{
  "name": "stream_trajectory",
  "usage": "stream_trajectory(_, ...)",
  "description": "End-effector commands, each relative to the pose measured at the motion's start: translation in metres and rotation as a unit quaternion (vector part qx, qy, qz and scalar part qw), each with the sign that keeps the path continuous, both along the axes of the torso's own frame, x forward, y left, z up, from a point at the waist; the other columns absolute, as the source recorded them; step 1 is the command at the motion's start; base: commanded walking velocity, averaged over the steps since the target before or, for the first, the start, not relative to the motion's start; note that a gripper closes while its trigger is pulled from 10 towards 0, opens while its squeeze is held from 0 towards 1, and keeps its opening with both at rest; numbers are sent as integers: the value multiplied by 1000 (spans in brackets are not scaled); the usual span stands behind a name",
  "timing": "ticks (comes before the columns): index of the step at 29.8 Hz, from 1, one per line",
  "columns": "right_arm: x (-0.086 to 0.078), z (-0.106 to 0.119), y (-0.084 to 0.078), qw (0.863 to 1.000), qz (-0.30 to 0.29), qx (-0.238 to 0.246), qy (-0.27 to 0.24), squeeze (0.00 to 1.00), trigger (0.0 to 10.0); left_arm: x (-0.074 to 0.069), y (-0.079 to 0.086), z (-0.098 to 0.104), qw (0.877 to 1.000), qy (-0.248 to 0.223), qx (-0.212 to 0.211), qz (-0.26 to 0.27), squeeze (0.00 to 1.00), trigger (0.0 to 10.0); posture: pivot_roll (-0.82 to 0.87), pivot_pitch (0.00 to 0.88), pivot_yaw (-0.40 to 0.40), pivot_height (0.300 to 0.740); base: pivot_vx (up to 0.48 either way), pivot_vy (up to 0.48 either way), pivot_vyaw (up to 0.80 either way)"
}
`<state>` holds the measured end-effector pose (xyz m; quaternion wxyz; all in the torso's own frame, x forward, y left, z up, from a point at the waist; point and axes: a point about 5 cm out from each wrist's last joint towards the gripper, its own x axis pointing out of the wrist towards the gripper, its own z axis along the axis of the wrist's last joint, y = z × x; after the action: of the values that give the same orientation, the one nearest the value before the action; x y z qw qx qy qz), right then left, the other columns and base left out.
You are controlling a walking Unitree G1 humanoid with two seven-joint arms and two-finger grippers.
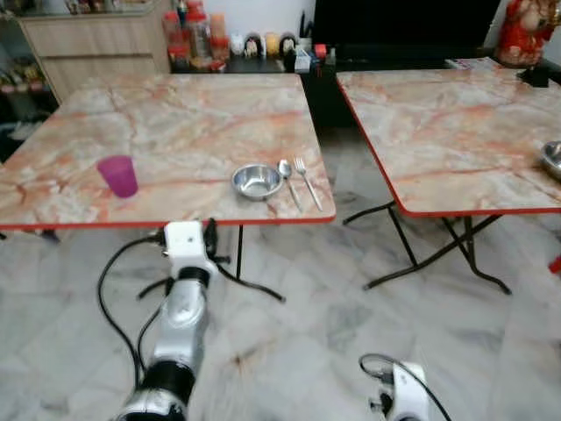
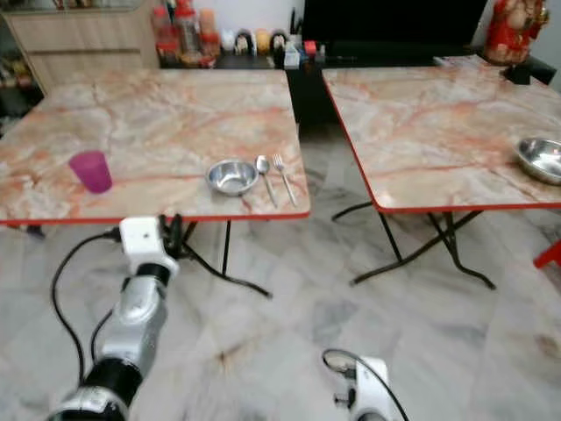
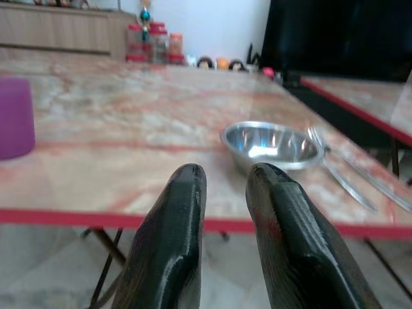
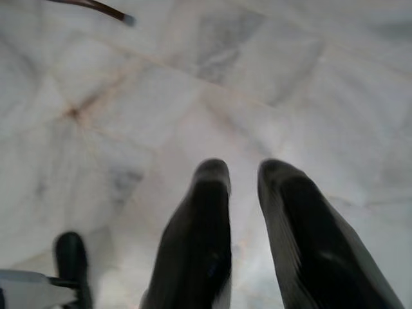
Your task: Setting the table
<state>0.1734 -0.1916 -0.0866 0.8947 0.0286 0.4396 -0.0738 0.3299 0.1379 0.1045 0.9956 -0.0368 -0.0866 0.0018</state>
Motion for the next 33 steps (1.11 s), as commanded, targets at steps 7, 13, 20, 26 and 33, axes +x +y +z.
stream_trajectory(7, 6, 3, 2, 1000, 2, 3, -13, 0, 10000, -4, 23, 10, 999, -19, 41, -12, 0, 10000, 52, 0, -42, 740, 292, 0, 0)
stream_trajectory(13, 6, 3, 5, 1000, 6, 4, -12, 0, 10000, -4, 21, 13, 998, -24, 46, -22, 0, 10000, 58, 0, -43, 740, 292, 0, 0)
stream_trajectory(20, 6, 2, 5, 1000, 10, 4, -13, 0, 10000, -5, 18, 11, 997, -16, 60, -41, 0, 10000, 52, 0, -36, 740, 294, 0, 0)
stream_trajectory(26, 6, 3, 5, 1000, 9, 3, -13, 0, 10000, -1, 26, 14, 994, -13, 98, -50, 0, 10000, 55, 0, -31, 740, 292, 0, 0)
stream_trajectory(33, 6, 2, 7, 1000, 10, 6, -12, 0, 10000, 1, 33, 21, 989, -24, 140, -48, 0, 10000, 59, 0, -27, 740, 292, 0, 0)
